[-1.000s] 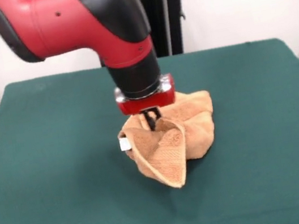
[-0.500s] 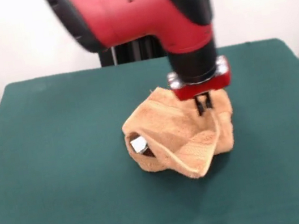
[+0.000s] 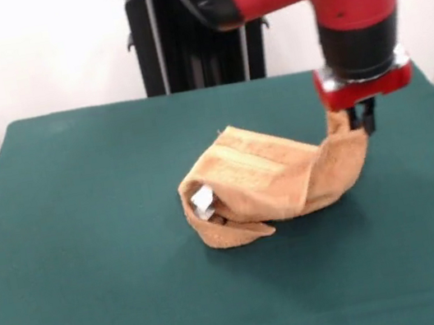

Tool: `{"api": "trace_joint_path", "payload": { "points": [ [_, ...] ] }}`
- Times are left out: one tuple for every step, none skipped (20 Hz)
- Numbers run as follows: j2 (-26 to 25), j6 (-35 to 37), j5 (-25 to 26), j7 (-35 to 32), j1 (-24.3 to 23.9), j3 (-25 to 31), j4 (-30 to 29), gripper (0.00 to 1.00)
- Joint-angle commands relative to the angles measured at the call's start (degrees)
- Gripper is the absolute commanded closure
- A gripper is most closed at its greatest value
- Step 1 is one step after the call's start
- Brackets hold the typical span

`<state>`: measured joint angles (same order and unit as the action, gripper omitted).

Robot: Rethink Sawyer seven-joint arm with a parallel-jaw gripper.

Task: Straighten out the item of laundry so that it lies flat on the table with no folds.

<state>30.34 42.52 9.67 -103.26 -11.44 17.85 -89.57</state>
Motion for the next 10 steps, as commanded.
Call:
{"api": "trace_joint_path", "payload": {
  "points": [
    [-2.1, 3.2, -5.5, -20.8, 6.1, -5.0, 2.5, 1.00],
    [-2.4, 2.9, -6.2, -21.0, 6.8, -5.6, 2.8, 1.00],
    [-2.8, 2.7, -7.2, -21.3, 7.6, -6.2, 3.2, 1.00],
    [-3.0, 2.3, -7.6, -21.8, 8.3, -6.7, 3.6, 1.00],
    [-3.4, 2.0, -8.2, -22.3, 9.1, -7.1, 4.1, 1.00],
    [-3.7, 1.7, -8.6, -22.4, 9.6, -7.4, 4.4, 1.00],
    [-4.2, 1.2, -9.1, -22.3, 10.0, -7.6, 4.9, 1.00],
    [-4.5, 0.7, -9.6, -22.2, 10.2, -7.8, 5.0, 1.00],
    [-4.9, 0.4, -9.7, -21.8, 10.2, -8.0, 5.4, 1.00],
    [-5.3, 0.2, -9.8, -21.5, 10.4, -8.1, 5.9, 1.00]
  ]
}}
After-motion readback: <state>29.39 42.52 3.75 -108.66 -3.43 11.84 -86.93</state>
